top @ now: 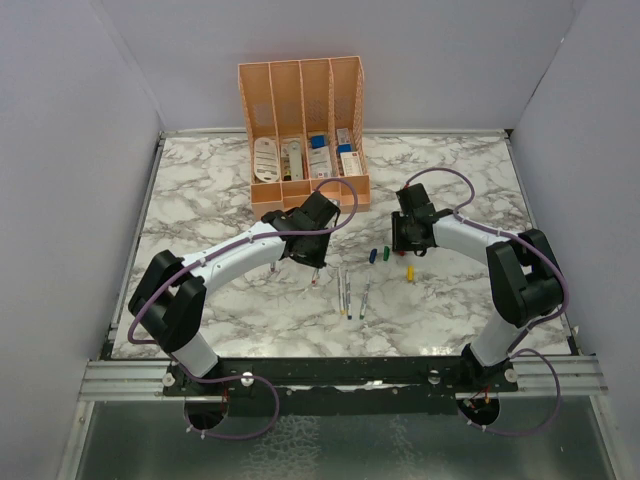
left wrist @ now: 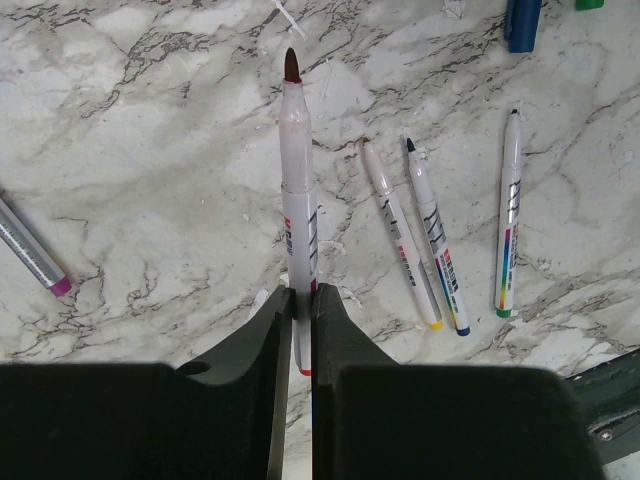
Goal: Insert the pens into the pen caps
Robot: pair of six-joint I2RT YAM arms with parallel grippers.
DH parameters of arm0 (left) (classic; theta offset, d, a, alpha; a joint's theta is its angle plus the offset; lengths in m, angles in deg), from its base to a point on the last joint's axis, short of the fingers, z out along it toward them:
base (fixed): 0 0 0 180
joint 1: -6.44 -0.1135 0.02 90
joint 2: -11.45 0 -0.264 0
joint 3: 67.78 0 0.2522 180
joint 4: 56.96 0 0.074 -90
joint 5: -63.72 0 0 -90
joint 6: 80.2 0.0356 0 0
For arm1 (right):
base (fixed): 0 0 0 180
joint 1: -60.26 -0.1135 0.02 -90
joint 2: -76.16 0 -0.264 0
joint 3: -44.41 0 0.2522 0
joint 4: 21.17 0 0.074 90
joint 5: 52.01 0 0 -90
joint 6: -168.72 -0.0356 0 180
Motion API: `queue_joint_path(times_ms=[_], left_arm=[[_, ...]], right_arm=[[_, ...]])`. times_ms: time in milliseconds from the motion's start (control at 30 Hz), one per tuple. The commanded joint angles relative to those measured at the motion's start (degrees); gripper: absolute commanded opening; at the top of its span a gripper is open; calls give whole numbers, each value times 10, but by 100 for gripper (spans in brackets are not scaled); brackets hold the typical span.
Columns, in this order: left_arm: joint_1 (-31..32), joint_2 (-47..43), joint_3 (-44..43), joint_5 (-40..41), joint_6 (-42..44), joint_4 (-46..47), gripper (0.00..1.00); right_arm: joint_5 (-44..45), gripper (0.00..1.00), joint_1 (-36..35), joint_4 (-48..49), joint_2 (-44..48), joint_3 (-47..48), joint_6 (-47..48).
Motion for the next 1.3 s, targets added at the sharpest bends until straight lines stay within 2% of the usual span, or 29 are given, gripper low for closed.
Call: queue_joint_path(times_ms=[0, 167, 233, 433, 467, 700, 867, 1067, 1267], left_arm=[[-1, -18, -4, -4, 8, 15, 0], [-1, -17, -6, -3, 9, 16, 0], [-1, -16, -6, -3, 8, 17, 0], [-1, -17, -4, -5, 9, 25, 0], [-1, -18, -2, -7, 9, 28, 0], [-1, -32, 24, -27, 6, 75, 0], [-1, -50, 52, -61, -8, 152, 0], [-1, -72, 89, -117, -25, 255, 0], [-1, -80, 115, -180, -43, 352, 0]], right_arm=[[17, 34, -7, 2, -21, 6, -2], [30, 33, -8, -12, -24, 5, -9], [32, 29, -8, -17, -25, 3, -12], [31, 2, -8, -25, -41, 3, -24], [27, 1, -8, -26, -43, 3, -25], [24, 1, -8, -27, -13, 23, -28], [13, 1, -8, 0, 59, 35, -27], [-37, 1, -8, 74, 155, 15, -27], [-133, 1, -8, 209, 251, -55, -28]])
